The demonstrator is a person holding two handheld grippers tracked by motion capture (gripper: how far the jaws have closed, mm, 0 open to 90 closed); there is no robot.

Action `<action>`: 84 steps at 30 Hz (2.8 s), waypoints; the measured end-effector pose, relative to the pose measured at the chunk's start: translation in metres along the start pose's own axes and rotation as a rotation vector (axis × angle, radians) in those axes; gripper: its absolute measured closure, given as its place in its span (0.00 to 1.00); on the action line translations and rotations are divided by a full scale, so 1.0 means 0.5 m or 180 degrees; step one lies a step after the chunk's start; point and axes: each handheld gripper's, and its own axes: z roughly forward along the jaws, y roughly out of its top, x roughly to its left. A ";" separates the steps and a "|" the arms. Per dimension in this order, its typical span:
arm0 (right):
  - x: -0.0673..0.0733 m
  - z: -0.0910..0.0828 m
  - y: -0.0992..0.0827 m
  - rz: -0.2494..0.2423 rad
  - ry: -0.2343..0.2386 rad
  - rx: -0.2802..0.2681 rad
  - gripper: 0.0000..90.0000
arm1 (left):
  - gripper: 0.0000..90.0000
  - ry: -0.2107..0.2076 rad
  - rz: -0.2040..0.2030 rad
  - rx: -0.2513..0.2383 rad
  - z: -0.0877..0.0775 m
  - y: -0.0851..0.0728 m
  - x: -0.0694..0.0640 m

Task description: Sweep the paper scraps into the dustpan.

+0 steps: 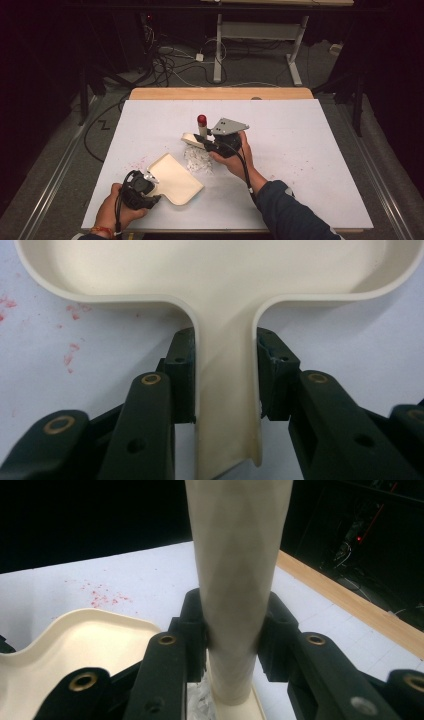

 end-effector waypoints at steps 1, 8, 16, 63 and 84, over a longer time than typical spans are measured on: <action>0.003 -0.001 0.000 0.0009 -0.0019 0.0005 0.78 | 0.70 0.0020 0.0018 0.0018 -0.001 0.002 0.000; 0.028 -0.006 -0.002 0.0037 -0.0019 -0.0023 0.78 | 0.70 0.0055 0.0061 0.0140 -0.003 0.011 0.001; 0.036 -0.008 -0.004 0.0016 -0.0026 -0.0014 0.78 | 0.70 0.0051 0.0087 0.0169 0.001 0.014 0.005; 0.079 -0.082 0.071 0.0055 0.0267 -0.0508 0.79 | 0.70 0.0074 0.0069 0.0140 0.005 0.021 -0.001; 0.048 -0.293 -0.032 0.0119 0.0375 -0.0005 0.79 | 0.70 0.0088 0.0078 0.0141 0.005 0.021 -0.001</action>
